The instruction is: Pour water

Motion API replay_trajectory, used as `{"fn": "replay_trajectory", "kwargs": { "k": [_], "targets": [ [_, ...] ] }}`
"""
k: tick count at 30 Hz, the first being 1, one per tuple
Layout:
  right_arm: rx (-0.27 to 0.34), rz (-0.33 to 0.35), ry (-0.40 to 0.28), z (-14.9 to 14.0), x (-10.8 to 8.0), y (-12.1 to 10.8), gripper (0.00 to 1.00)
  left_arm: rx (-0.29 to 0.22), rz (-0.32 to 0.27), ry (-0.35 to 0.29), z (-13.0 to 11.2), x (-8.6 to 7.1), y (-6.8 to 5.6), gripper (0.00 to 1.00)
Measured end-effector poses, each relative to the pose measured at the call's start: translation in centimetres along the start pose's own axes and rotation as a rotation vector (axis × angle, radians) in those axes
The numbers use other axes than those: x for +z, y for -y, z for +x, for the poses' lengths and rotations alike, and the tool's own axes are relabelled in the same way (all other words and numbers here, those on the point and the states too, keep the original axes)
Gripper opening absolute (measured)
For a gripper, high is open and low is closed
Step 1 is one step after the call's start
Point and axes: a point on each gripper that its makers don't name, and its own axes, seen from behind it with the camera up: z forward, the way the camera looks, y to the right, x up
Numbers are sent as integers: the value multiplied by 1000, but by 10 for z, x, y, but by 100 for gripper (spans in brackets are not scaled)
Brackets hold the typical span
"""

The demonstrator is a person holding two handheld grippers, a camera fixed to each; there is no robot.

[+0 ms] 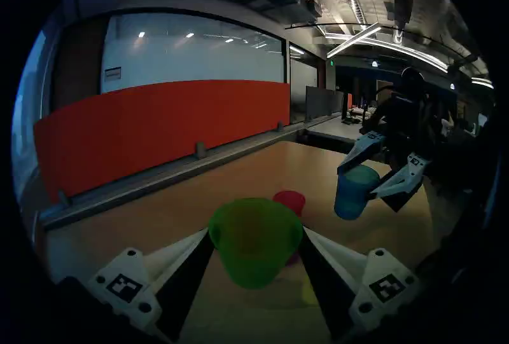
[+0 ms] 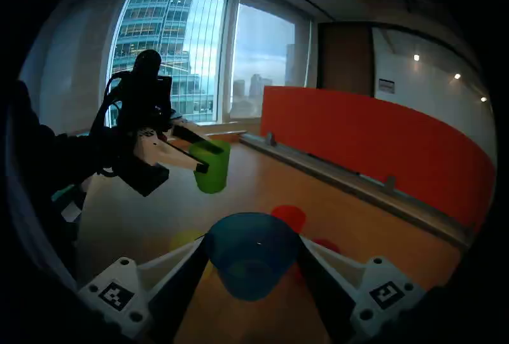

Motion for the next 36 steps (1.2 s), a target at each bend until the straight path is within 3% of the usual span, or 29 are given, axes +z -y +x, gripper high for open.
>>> {"fn": "replay_trajectory", "kwargs": {
  "k": [15, 36],
  "targets": [
    [-4, -28, -100, 36, 1, -6, 94, -1, 19, -109, 30, -21, -12, 88],
    [-24, -48, -138, 65, 0, -17, 94, 5, 5, -147, 36, -31, -35, 88]
  ]
}}
